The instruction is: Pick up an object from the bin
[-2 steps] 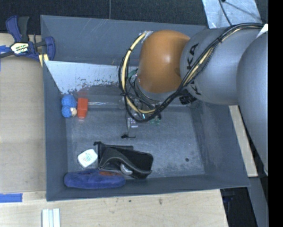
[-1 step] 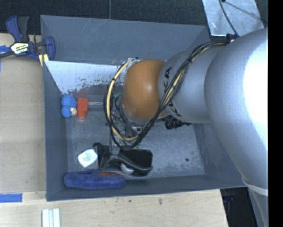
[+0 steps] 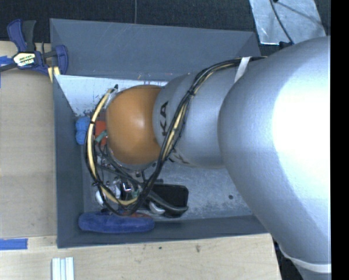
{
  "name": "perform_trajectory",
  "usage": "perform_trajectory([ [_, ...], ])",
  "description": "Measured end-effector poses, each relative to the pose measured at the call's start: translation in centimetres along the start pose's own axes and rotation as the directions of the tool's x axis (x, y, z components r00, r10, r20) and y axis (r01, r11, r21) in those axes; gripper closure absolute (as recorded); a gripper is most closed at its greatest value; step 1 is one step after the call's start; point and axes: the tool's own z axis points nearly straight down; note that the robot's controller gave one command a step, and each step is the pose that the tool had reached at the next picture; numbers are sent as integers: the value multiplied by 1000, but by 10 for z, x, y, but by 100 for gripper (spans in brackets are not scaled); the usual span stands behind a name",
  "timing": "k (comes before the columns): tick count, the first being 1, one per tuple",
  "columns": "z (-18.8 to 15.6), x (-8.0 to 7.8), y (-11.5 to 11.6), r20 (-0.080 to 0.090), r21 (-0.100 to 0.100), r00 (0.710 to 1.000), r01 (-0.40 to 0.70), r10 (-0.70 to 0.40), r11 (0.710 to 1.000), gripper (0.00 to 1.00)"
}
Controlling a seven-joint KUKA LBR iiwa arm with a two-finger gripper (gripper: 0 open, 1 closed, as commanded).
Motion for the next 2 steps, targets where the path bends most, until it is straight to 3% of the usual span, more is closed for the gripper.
perform_trajectory([
  [1,-4,6,-17,-2,0,983,182,-182,983,0],
  [2,27,5,-11,7,0,943,334,-334,943,0],
])
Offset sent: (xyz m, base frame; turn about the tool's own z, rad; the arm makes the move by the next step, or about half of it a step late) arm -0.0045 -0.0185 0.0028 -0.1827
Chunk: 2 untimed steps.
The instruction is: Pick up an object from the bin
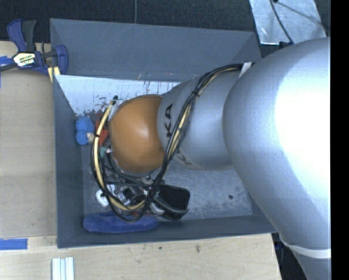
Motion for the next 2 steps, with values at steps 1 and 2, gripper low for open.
perform_trajectory([
  [1,-2,-2,0,4,0,1000,-3,3,1000,0],
  [2,-2,-2,0,4,-1,1000,-3,3,1000,100],
])
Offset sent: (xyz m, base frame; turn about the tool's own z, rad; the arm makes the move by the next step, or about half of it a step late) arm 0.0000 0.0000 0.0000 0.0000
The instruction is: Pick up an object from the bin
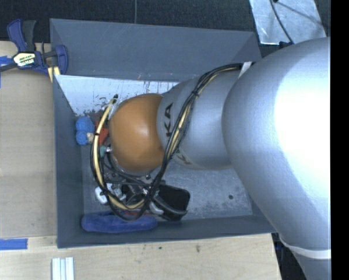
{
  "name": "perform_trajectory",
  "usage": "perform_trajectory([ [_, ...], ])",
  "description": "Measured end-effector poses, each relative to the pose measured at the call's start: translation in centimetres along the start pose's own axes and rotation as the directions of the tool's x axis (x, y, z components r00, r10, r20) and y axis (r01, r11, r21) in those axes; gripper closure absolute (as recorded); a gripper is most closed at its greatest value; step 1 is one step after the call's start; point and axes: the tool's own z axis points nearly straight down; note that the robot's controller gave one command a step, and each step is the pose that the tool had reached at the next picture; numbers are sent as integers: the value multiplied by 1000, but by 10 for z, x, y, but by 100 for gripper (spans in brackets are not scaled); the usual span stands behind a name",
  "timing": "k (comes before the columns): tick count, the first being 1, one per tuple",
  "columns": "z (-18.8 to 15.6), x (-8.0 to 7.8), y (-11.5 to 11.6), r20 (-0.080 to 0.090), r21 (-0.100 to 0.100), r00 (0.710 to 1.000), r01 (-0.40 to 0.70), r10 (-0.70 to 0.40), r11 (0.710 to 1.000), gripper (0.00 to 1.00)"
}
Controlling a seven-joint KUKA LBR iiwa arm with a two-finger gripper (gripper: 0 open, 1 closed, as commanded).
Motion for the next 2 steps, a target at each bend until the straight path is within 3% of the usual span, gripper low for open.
perform_trajectory([
  [2,-120,-6,-1,-6,2,1000,-4,4,1000,100],
])
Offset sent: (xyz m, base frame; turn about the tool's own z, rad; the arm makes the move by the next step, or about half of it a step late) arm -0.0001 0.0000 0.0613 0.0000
